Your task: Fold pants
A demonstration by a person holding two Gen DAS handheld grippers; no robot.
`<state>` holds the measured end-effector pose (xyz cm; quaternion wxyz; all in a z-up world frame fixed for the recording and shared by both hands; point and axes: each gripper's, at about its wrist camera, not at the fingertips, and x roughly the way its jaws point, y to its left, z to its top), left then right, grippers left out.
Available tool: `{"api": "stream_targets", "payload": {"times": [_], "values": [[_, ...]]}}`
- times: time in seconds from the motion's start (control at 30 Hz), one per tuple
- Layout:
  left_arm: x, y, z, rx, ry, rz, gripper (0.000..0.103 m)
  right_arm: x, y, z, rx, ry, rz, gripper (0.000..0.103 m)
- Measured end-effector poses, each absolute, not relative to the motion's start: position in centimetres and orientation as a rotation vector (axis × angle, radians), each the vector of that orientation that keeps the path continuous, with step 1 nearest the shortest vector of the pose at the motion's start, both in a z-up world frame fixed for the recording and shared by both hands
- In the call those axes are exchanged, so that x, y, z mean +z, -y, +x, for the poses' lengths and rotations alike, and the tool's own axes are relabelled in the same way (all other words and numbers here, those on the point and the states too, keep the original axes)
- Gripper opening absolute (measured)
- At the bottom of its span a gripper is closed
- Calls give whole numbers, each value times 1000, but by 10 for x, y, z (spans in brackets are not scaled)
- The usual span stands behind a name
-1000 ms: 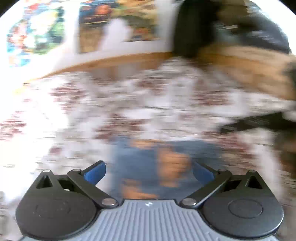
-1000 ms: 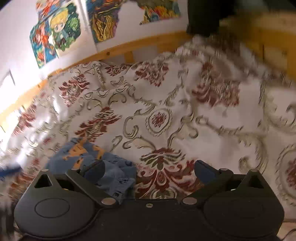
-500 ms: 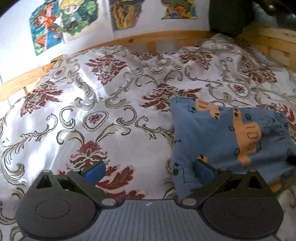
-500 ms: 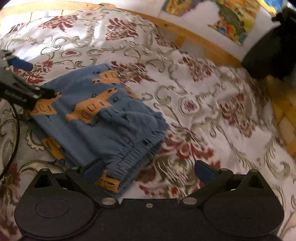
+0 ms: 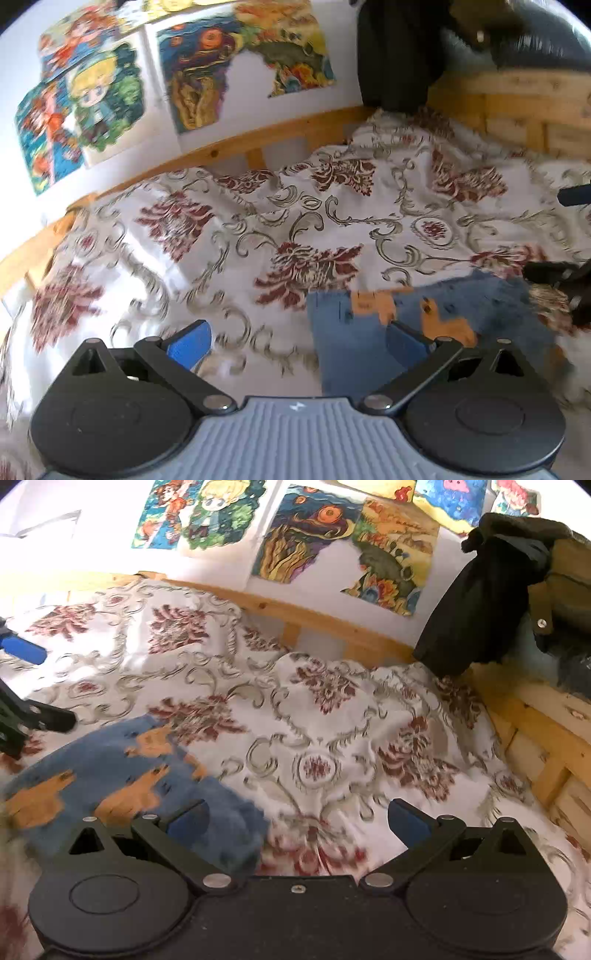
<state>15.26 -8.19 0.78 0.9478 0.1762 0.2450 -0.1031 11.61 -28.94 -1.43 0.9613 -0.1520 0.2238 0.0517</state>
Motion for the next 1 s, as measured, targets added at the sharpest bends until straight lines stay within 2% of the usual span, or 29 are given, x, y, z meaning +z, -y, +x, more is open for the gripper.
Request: {"api": "stream_targets", "payload": {"times": [0.17,0.3,0.43,0.8,1.0], "values": [[-29,100,215,-139,-602,350,103,-57,281,144,41,-515,-379,102],[-54,82,230,-140,-651,334,103,-56,302,148,50,-551,-279,102],[-45,70,225,-133,-682,253,103,-45,306,146,53,-549,-217,102],[-16,78,182,-93,-648,285,103,-10,297,114,100,-501,-212,102],[-25,70,170,-72,-673,302,103,-24,279,115,156,-670,-300,102]]}}
